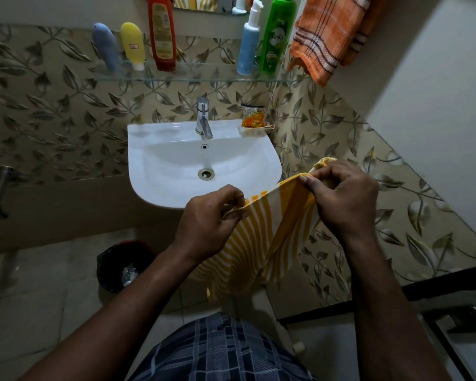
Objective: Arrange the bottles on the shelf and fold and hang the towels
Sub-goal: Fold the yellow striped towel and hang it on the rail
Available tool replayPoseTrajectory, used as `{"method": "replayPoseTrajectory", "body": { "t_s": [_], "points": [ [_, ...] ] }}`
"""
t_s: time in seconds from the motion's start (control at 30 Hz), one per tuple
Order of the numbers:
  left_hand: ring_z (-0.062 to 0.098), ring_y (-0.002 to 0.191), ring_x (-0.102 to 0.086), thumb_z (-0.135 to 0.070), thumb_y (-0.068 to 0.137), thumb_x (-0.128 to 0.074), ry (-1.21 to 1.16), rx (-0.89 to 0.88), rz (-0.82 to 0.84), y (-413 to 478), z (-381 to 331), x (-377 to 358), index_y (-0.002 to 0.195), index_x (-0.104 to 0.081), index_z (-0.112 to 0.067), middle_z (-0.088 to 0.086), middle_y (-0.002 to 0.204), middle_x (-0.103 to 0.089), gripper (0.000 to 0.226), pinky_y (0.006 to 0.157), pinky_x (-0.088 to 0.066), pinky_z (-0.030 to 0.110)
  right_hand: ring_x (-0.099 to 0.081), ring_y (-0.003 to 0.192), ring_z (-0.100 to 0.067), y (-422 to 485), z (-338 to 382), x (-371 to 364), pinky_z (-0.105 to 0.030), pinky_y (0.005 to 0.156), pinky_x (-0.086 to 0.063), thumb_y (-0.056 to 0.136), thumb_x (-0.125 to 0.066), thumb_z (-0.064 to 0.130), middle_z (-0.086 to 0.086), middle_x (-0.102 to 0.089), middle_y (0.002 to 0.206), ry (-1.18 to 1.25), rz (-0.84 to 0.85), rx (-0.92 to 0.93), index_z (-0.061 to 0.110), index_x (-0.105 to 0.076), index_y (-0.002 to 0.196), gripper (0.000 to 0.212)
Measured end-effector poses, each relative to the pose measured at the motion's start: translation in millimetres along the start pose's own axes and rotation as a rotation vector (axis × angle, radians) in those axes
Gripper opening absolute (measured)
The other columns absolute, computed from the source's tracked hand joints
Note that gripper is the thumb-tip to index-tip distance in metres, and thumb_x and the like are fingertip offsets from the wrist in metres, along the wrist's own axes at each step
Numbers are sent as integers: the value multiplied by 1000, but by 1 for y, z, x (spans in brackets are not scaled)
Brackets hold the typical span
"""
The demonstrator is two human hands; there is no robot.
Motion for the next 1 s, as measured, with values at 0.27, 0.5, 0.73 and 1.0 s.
{"method": "replayPoseTrajectory", "body": {
  "t_s": [0.27, 0.5, 0.73, 1.0],
  "points": [
    [7, 74, -64, -28, 90, -81, 143, -167, 40, 2, -5, -6, 100, -79, -20, -7, 86, -75, 12, 69, -41, 20, -65, 82, -11, 4, -1, 6, -39, 79, -57, 81, -87, 30, 4, -71, 88, -7, -32, -26, 14, -78, 84, 18],
    [10, 78, -69, -37, 91, -75, 87, -31, 21, 11, 10, 3, 95, -83, -16, -5, 87, -76, 23, 69, -50, 23, -67, 82, -16, 6, -1, 8, -45, 77, -58, 80, -88, 30, 1, -72, 88, -13, -54, -26, 14, -78, 84, 19],
    [7, 72, -70, -27, 74, -94, -67, 246, -126, 12, 25, 17, 76, -82, -19, -8, 74, -74, 15, 68, -57, 30, -65, 78, -14, 5, -1, 3, -40, 76, -57, 78, -90, 28, 2, -71, 84, -19, -58, -42, 14, -78, 81, 18],
    [1, 68, -67, -28, 77, -93, -26, 264, -76, 17, 25, 23, 75, -76, -19, -12, 70, -72, 19, 64, -55, 29, -61, 78, -12, 2, -7, -1, -31, 74, -52, 79, -89, 26, 8, -66, 81, -21, -31, -94, 15, -77, 80, 16]
  ]
}}
Point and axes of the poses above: each hand's wrist, its own y-axis towards the middle knuckle, its own x-axis out of the back of the hand, z = x × y, the point moved 8 cm from there along y, towards the middle knuckle
